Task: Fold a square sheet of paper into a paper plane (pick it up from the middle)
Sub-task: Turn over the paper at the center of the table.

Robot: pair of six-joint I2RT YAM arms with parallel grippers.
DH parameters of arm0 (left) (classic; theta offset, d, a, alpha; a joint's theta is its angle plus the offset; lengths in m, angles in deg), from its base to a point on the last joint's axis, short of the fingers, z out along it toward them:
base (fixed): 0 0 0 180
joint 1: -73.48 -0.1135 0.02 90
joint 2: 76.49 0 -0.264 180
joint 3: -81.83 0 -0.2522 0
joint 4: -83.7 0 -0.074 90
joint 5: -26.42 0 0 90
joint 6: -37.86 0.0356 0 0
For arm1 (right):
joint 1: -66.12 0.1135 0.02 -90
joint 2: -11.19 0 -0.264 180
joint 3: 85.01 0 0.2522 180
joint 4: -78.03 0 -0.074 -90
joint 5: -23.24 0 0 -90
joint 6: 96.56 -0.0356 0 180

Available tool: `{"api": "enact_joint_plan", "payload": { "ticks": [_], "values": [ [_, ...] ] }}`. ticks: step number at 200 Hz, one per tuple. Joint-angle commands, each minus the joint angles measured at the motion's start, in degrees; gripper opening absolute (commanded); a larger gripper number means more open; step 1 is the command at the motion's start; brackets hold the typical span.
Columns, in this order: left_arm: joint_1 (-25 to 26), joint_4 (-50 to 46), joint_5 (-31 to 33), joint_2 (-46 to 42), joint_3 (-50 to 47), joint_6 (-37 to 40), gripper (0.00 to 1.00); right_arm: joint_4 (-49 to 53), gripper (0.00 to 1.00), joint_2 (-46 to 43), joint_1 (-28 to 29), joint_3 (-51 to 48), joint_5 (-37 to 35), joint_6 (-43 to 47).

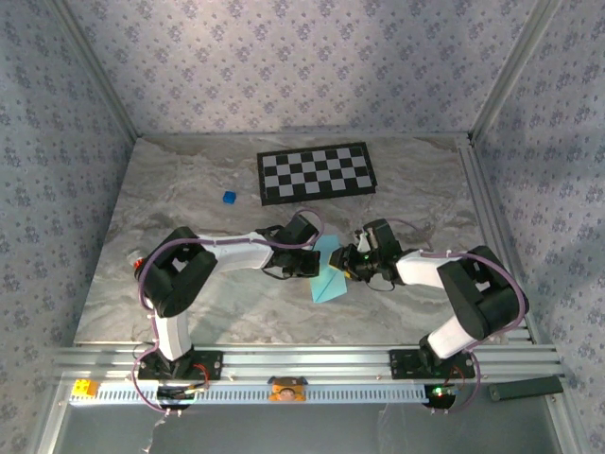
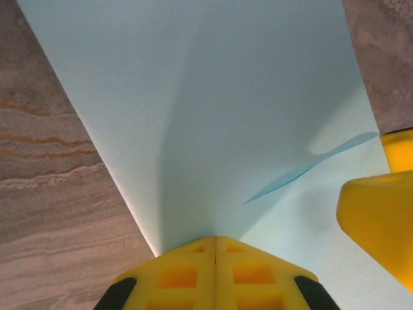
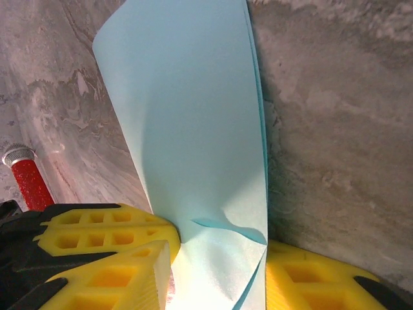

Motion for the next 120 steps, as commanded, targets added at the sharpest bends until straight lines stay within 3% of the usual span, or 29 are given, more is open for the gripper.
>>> {"api": "enact_joint_plan", "payload": {
  "ticks": [1,120],
  "values": [
    [0.54,-1.69,1.22,-0.59,-1.41,0.33,0.00,-2.21,0.34,1.19,-0.52,-1.43,0.10,-0.45],
    [0.57,-1.87,1.46,-0.58,-1.50,0.09,0.00,-5.64,0.17,1.36,-2.14,-3.57,0.46,-0.36]
  ]
}}
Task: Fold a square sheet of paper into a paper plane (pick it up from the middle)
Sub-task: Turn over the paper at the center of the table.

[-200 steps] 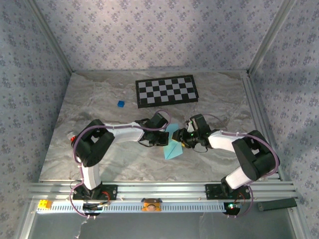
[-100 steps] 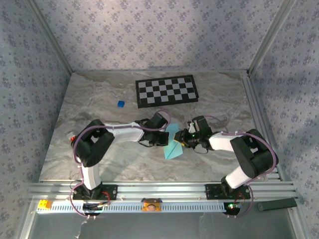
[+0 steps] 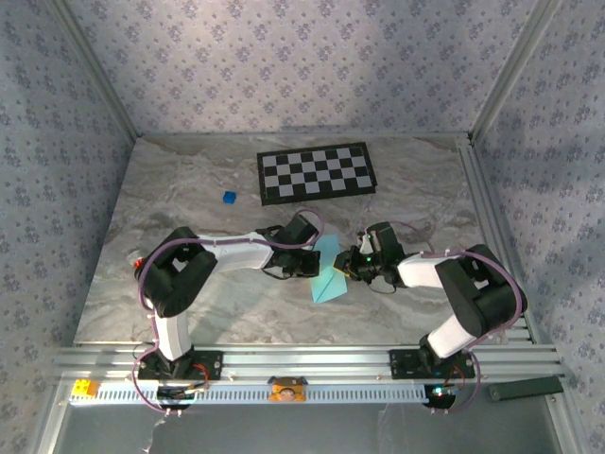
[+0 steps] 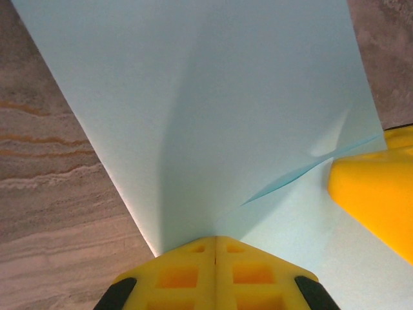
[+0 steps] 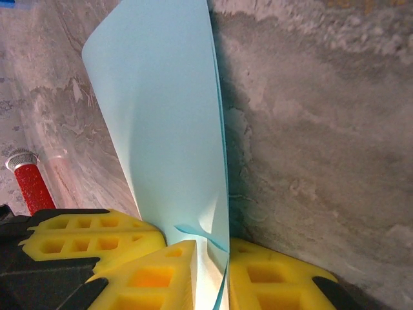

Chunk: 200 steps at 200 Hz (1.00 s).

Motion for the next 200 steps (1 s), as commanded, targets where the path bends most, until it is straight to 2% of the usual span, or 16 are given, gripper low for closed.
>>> {"api": "enact_joint_plan", "payload": {
  "ticks": [1,139,181,200],
  "values": [
    [0.59,-1.85,1.46,-0.63,-1.50,0.11,0.00,-1.16,0.17,0.59,-0.70,-1.03,-0.02,-0.18],
    [0.53,-1.77,1.61,-1.98,-1.92,0.11,0.00,-3.43,0.04,0.72,-1.99,-1.53,2.68,-0.19],
    [0.53,-1.68,3.55,-7.16,-2.33,-0.02,0.09,-2.11,0.01,-2.06,-2.90,-1.57,3.12,0.71],
    [0.58,-1.80,7.73,-12.07,-3.78,-0.39,0.20,2.25,0.01,-4.91,-3.33,-0.53,2.66,3.29]
  ]
}}
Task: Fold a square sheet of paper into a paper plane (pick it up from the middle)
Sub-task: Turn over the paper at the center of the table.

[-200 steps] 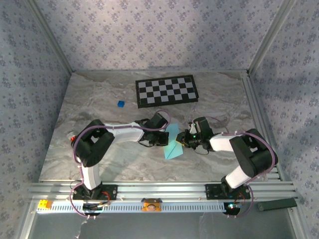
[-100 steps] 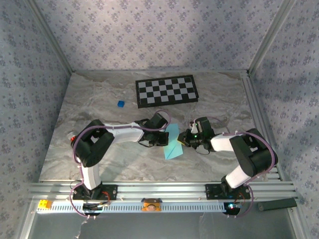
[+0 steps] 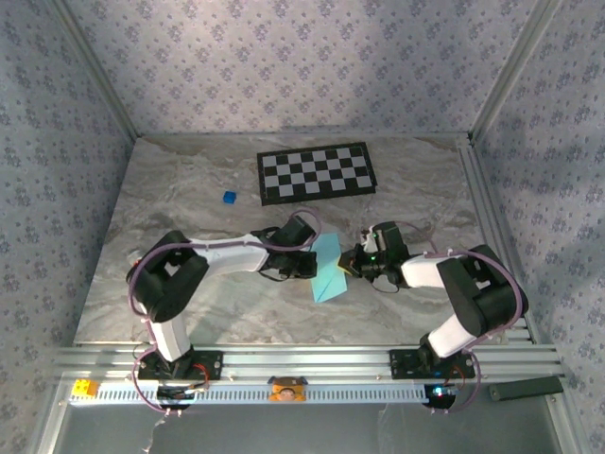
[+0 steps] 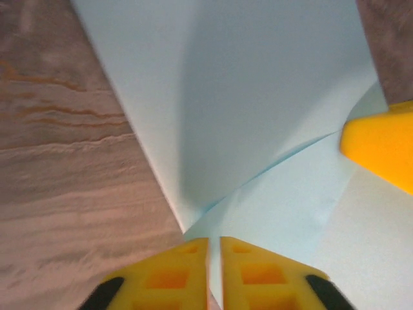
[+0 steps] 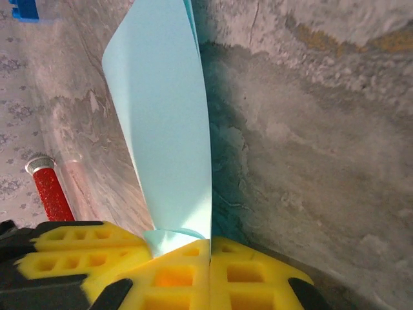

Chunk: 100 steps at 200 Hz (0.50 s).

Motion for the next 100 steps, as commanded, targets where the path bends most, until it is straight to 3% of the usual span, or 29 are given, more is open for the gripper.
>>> {"api": "enact_joint_plan", "payload": {
  "ticks": [1,36,100],
  "values": [
    [0.31,-1.11,5.53,-7.35,-1.38,-0.45,0.20,4.82,0.01,-4.01,-0.69,0.79,0.20,3.11],
    [-0.65,-3.08,14.94,-17.21,-5.39,-3.23,0.33,16.19,0.02,-10.25,-1.24,3.97,-3.44,9.43],
    [-3.51,-2.01,18.60,-29.44,-12.53,-7.26,0.46,34.05,0.02,-17.04,-1.18,11.59,-10.49,16.63]
  ]
}}
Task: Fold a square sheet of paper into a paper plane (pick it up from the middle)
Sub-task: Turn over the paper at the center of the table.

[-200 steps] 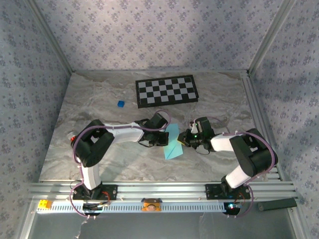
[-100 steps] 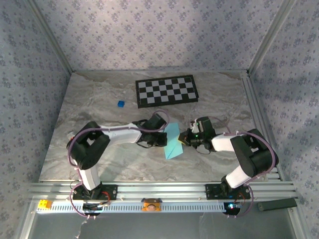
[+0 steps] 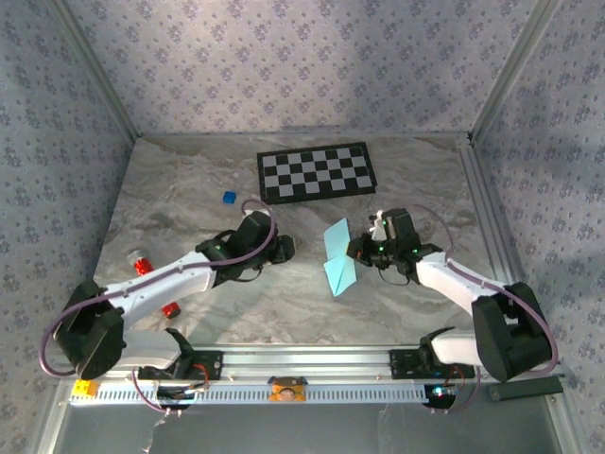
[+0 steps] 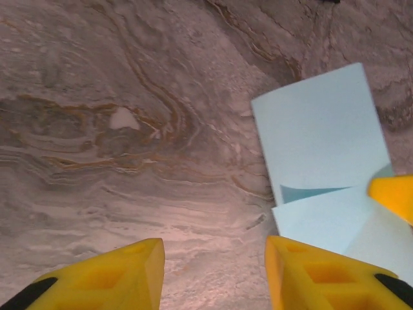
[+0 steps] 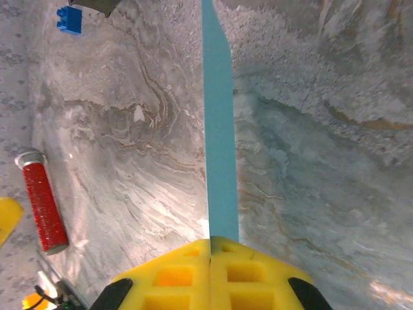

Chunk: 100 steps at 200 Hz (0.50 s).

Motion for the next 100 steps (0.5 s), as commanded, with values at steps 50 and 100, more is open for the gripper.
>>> {"api": "enact_joint_plan", "payload": {
  "ticks": [50,100],
  "values": [
    [-1.08,-0.13,3.81,-4.28,-3.68,-3.63,0.47,26.02,0.02,-2.34,3.29,12.65,-16.23,13.44],
    [-1.41,-0.96,6.91,-6.86,-5.34,-5.42,0.56,42.04,0.01,2.50,8.59,22.38,-37.74,15.93]
  ]
}}
